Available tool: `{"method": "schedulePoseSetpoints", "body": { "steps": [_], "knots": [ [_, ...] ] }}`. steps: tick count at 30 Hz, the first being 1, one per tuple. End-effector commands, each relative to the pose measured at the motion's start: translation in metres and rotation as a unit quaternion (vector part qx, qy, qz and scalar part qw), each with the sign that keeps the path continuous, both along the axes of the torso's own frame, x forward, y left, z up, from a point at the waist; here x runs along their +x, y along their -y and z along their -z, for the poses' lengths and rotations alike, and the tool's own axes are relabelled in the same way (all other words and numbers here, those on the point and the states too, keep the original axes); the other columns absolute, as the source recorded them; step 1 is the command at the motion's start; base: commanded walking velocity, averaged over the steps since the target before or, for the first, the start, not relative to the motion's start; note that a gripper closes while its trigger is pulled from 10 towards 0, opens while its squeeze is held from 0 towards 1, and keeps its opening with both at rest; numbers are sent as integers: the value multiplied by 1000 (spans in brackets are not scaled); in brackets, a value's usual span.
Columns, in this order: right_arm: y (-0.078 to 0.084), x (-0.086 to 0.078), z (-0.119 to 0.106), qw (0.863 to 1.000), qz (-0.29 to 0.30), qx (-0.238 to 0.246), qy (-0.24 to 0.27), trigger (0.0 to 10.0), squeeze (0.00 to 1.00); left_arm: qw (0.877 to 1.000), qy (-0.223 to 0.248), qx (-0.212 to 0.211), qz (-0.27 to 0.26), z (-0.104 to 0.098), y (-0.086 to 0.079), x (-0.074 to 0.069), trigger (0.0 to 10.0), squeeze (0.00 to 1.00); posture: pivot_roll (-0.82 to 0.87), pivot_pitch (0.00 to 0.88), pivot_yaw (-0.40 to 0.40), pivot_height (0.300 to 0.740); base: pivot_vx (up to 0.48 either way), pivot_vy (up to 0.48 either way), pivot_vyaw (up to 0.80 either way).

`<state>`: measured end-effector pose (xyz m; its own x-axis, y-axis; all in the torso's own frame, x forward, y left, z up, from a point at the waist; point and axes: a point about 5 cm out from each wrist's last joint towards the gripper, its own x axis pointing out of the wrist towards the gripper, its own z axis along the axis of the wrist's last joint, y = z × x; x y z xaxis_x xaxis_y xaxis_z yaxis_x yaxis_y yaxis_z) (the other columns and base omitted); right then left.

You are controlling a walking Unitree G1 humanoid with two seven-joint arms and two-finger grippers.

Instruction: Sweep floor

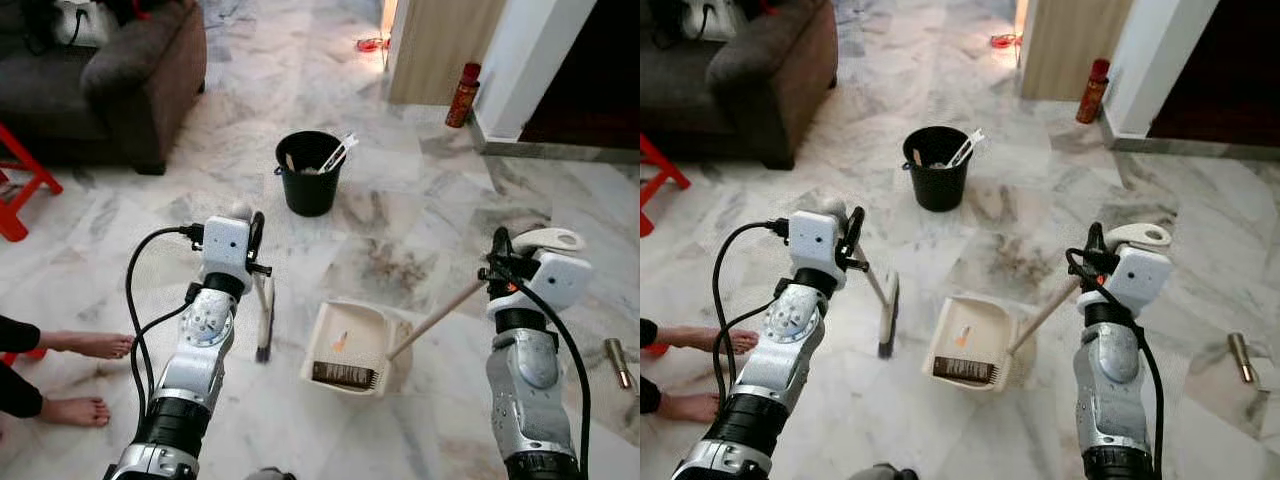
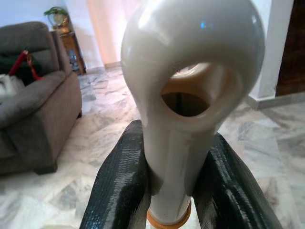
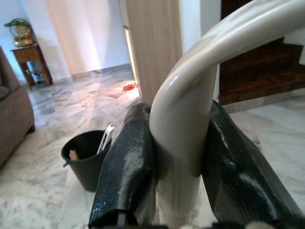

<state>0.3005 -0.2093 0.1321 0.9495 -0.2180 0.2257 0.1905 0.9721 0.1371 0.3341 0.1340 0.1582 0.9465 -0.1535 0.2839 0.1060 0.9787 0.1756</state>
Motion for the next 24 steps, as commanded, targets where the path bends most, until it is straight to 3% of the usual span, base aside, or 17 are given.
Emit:
{"method": "schedulePoseSetpoints", "body": {
  "steps": [1,17,24],
  "knots": [
    [3,1,-13,1000,4,0,30,10000,0,999,33,-5,7,-14,5,0,10000,0,47,138,-12,740,319,0,0],
    [-1,3,-17,999,-7,-1,35,10000,0,999,35,-4,7,-15,3,0,10000,0,50,116,-8,740,323,0,0],
    [0,5,-33,998,-2,5,63,10000,0,999,35,-3,10,-15,4,0,10000,0,52,107,-6,740,324,0,0]
  ]
}}
